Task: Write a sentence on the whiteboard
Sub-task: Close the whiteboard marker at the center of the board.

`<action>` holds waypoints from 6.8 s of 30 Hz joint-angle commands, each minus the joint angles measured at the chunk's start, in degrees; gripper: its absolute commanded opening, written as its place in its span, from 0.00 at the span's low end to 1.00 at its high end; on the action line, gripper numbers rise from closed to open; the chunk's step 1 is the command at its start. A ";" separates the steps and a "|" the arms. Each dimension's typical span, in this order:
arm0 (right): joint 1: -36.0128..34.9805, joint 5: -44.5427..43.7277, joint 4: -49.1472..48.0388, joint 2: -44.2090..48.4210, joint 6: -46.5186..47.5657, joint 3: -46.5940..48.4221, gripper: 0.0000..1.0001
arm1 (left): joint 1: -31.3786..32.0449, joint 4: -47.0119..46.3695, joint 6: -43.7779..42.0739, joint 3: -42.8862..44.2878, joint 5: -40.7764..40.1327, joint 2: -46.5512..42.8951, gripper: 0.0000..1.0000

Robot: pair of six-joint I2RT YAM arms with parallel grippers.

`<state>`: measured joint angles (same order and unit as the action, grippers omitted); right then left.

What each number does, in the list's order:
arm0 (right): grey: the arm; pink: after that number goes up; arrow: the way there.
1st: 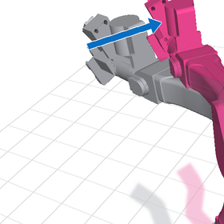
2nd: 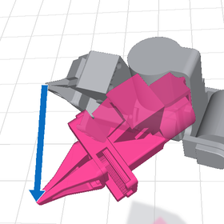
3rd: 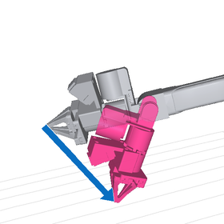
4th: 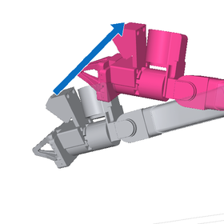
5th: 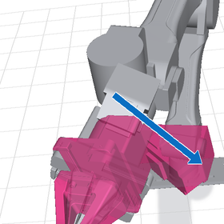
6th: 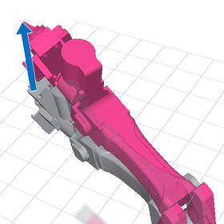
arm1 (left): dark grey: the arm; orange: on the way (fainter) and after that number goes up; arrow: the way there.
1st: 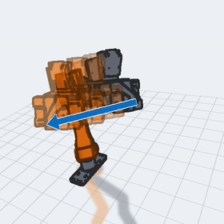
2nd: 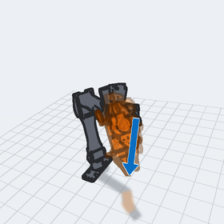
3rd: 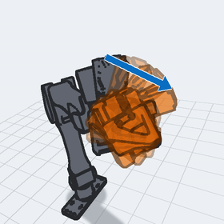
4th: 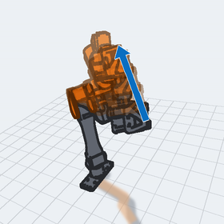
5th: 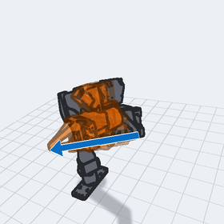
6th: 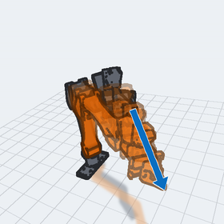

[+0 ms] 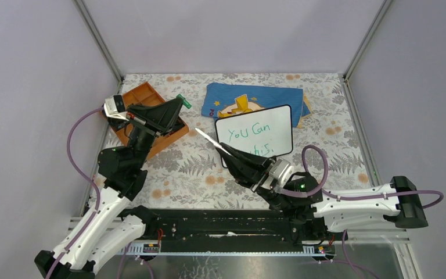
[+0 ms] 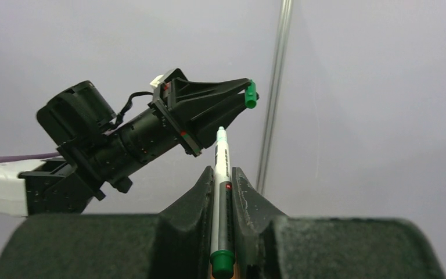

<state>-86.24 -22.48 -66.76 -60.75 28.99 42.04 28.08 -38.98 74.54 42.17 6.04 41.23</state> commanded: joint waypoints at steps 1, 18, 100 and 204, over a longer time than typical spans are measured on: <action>-0.60 -4.01 -8.93 0.02 5.87 2.53 0.00 | -0.30 -1.16 1.62 -0.21 -2.04 -1.06 0.00; -0.60 -5.19 -15.35 -4.19 4.82 4.53 0.00 | -0.31 -2.72 7.19 -1.30 -0.21 -0.17 0.00; 3.45 -7.31 -9.51 -10.12 -0.16 9.85 0.00 | -0.22 -2.48 7.09 -1.46 4.39 -0.24 0.00; 5.20 -5.04 -15.78 -10.40 0.54 6.81 0.00 | 5.76 11.60 -5.55 10.56 2.50 6.12 0.44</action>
<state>-81.36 -28.80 -81.23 -72.55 30.11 48.31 33.45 -26.92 70.00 51.09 8.51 47.62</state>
